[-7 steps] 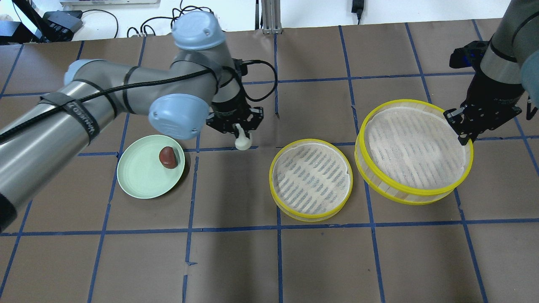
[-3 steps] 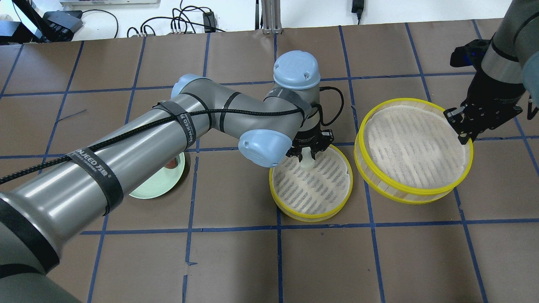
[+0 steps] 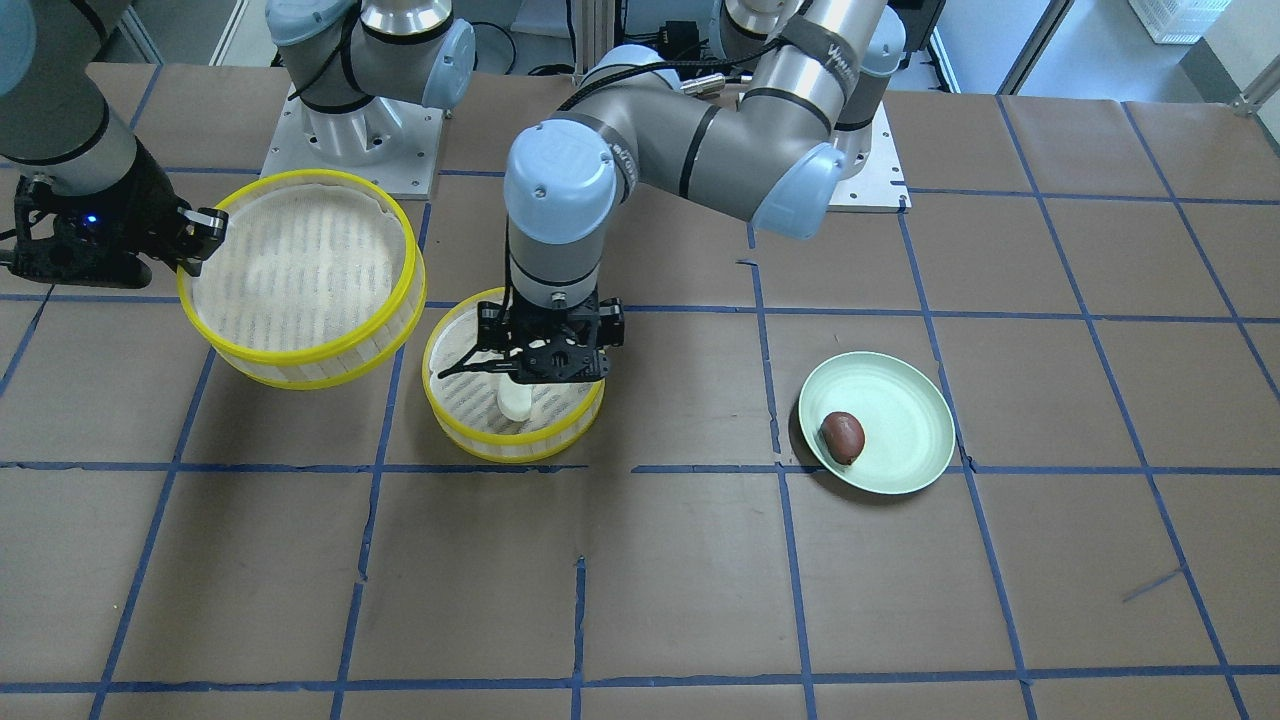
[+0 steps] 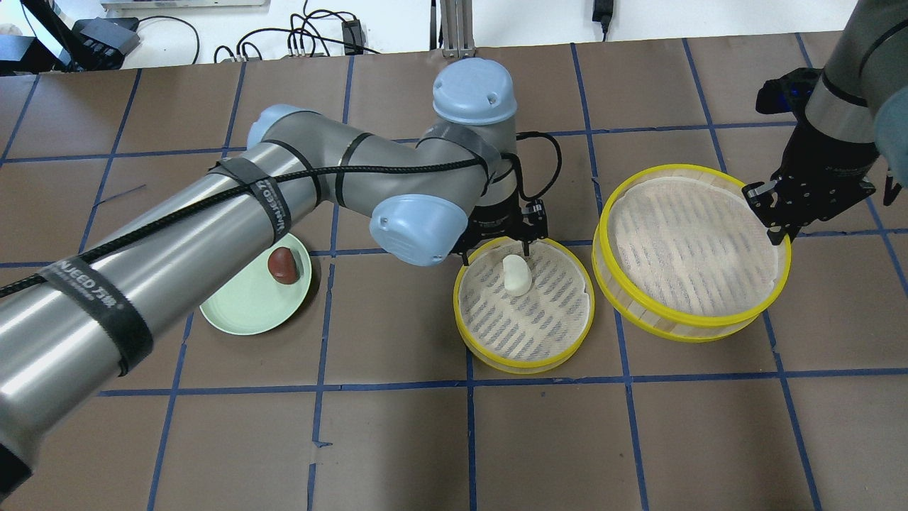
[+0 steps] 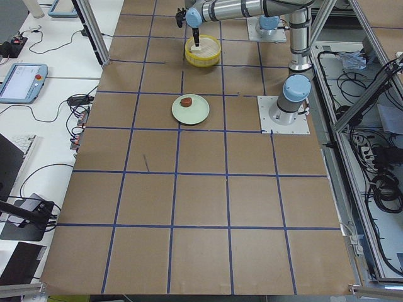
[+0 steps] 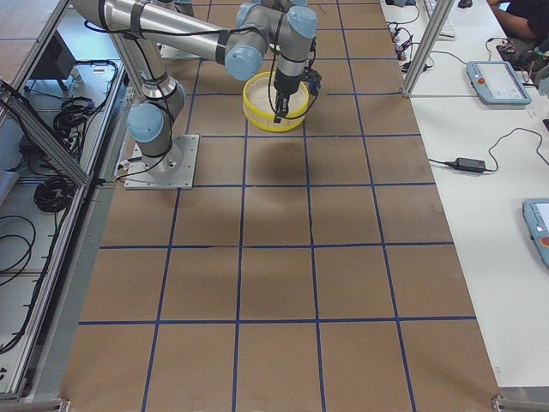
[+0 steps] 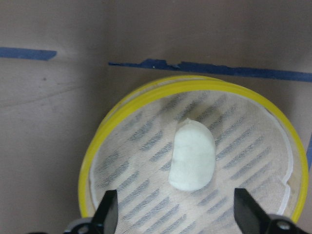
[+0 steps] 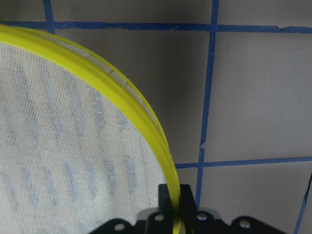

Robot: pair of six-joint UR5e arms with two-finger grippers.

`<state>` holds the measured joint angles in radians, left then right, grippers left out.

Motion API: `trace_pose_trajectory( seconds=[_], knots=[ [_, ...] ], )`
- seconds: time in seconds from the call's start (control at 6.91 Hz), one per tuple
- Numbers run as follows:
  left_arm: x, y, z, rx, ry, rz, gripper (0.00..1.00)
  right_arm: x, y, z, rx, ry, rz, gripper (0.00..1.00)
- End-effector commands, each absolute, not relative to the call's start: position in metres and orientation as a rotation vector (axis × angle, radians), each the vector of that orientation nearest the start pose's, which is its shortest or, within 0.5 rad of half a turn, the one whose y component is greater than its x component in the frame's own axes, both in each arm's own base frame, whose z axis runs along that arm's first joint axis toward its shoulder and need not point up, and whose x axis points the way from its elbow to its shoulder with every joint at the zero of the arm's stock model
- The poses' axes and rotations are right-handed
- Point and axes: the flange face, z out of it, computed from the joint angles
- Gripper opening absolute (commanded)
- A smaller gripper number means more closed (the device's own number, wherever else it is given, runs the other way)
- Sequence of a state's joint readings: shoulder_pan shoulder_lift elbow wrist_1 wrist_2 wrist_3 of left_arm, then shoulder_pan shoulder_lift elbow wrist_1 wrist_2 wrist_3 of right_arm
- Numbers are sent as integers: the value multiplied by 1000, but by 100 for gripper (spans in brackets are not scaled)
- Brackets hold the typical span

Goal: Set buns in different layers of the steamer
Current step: 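Carry the white bun into the lower steamer tier and release it with the left gripper, then return left gripper to plate while right restacks top tier on lower tier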

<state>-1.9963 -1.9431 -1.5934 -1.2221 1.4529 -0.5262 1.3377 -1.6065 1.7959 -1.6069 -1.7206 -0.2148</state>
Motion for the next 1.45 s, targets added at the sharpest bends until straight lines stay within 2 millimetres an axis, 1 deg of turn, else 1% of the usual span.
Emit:
trace_pose_trajectory(
  seconds=[0.0,0.14,0.29,0.43,0.58,0.72,0.87,1.01,1.16,1.3],
  knots=[
    [-285,-520,354,-136,3224,170,100,50,-468,385,97,3232,265,5],
    [-245,-529,355,-33,3223,160,100,69,-469,372,183,3215,248,5],
    [-197,-539,337,19,3126,167,100,87,-471,369,196,3211,203,5],
    [-146,-551,332,77,3086,161,100,118,-470,365,293,3165,150,5],
    [-100,-561,322,35,3100,192,97,142,-470,345,285,3170,149,4],
    [-91,-562,306,66,3097,184,93,159,-467,332,278,3176,156,4],
    [-78,-556,279,71,3096,175,93,165,-468,330,298,3175,140,5],
    [-65,-544,243,29,3104,111,93,174,-462,321,293,3182,164,4],
    [-64,-539,221,20,3103,63,94,181,-454,310,271,3193,184,4],
    [-61,-541,214,15,3102,51,94,182,-451,303,263,3198,197,5]
  ],
)
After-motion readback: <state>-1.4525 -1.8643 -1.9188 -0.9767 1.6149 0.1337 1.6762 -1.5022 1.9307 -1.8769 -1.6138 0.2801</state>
